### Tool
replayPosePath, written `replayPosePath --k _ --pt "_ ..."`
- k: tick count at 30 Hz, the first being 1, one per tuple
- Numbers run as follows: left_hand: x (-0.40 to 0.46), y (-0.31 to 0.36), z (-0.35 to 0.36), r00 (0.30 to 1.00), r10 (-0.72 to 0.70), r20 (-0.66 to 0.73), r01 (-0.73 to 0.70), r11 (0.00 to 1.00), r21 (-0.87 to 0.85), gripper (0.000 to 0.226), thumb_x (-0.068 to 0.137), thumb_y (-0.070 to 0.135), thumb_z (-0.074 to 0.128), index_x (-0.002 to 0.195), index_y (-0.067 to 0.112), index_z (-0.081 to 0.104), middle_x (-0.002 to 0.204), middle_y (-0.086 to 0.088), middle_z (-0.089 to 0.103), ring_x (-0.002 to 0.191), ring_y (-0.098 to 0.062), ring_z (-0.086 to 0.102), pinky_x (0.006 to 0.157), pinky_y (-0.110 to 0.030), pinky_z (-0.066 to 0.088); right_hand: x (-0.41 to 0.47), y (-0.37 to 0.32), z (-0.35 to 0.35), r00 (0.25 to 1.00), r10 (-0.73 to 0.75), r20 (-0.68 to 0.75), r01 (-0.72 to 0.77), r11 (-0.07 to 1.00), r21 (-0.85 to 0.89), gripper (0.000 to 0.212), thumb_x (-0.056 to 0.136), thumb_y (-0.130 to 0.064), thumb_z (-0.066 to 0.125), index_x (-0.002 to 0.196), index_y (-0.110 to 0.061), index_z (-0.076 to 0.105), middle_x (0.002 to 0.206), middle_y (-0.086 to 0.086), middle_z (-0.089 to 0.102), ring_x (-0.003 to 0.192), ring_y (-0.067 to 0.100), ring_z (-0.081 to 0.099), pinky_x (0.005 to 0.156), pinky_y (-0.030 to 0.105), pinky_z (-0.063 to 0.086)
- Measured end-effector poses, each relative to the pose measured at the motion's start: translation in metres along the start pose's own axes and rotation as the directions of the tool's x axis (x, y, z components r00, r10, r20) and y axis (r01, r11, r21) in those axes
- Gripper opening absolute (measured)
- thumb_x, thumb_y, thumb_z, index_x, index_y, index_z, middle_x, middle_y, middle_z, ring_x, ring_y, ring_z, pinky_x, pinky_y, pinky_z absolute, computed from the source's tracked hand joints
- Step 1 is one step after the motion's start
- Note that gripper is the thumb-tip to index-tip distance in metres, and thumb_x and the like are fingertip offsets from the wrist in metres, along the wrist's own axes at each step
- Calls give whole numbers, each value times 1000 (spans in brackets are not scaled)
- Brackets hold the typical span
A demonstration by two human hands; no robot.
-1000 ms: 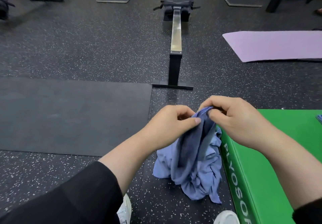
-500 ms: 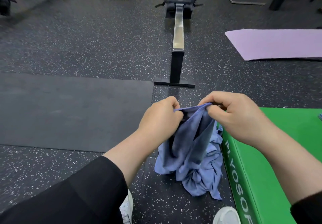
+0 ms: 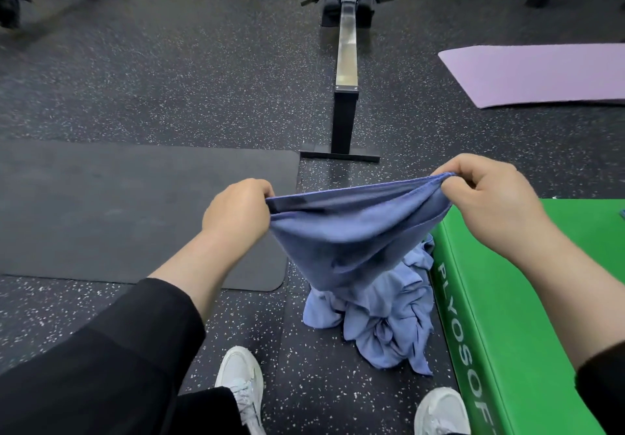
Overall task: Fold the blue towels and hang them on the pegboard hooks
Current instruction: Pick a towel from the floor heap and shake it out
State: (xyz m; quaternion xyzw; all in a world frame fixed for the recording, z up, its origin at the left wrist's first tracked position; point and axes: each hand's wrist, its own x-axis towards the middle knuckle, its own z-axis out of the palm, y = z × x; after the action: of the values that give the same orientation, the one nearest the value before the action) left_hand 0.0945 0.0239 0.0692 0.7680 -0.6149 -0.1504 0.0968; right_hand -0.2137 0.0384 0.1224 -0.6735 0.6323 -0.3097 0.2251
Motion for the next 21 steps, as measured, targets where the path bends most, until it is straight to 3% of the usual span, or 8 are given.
replayPosePath --k 5,7,10,12,15,18,21 --pt "-1 -16 -9 997 -49 60 50 999 -4 18 82 11 54 82 26 65 91 -1 72 82 -30 64 69 -31 47 -2 18 0 999 44 22 -43 998 -48 24 89 -8 52 84 -22 71 54 -14 56 51 0 48 47 14 32" --pt "-4 -17 -15 991 -55 124 73 987 -145 14 82 11 56 83 21 66 72 0 73 63 -24 66 61 -27 46 -2 26 -1 997 74 32 -71 994 -87 25 90 -7 53 85 -23 71 57 -8 56 49 5 46 46 17 31" --pt "-12 -15 -24 967 -43 251 155 882 -445 21 85 4 51 88 11 71 52 -4 61 40 -19 47 48 -22 33 -2 37 -4 993 105 60 -95 984 -152 27 90 -6 54 83 -26 71 60 -7 59 53 9 45 51 27 36" --pt "-14 -13 -28 958 -24 287 187 809 -558 24 88 4 50 92 9 73 57 -8 64 42 -17 47 50 -23 33 -3 40 -6 991 117 65 -105 981 -161 27 90 -5 56 83 -26 72 59 -8 59 53 9 46 50 24 36" --pt "-16 -7 -33 949 31 315 196 723 -663 32 89 0 47 98 6 77 83 -17 77 60 -18 60 60 -26 44 -3 42 -7 993 112 42 -105 983 -148 27 89 -2 57 85 -24 73 60 -11 59 50 1 49 47 13 34" --pt "-16 -8 -33 955 106 277 94 779 -620 34 88 -1 49 98 12 79 91 -8 78 77 -16 64 70 -30 48 -3 43 -7 991 131 13 -129 984 -120 26 89 -2 56 86 -21 74 61 -12 59 48 -5 49 45 13 32" --pt "-14 -9 -24 973 200 117 -163 950 -265 26 86 8 62 97 26 77 84 0 74 78 -21 65 71 -32 48 -1 47 -5 987 163 -15 -164 984 -74 25 88 -3 56 83 -21 72 60 -9 60 45 -1 47 47 21 32"
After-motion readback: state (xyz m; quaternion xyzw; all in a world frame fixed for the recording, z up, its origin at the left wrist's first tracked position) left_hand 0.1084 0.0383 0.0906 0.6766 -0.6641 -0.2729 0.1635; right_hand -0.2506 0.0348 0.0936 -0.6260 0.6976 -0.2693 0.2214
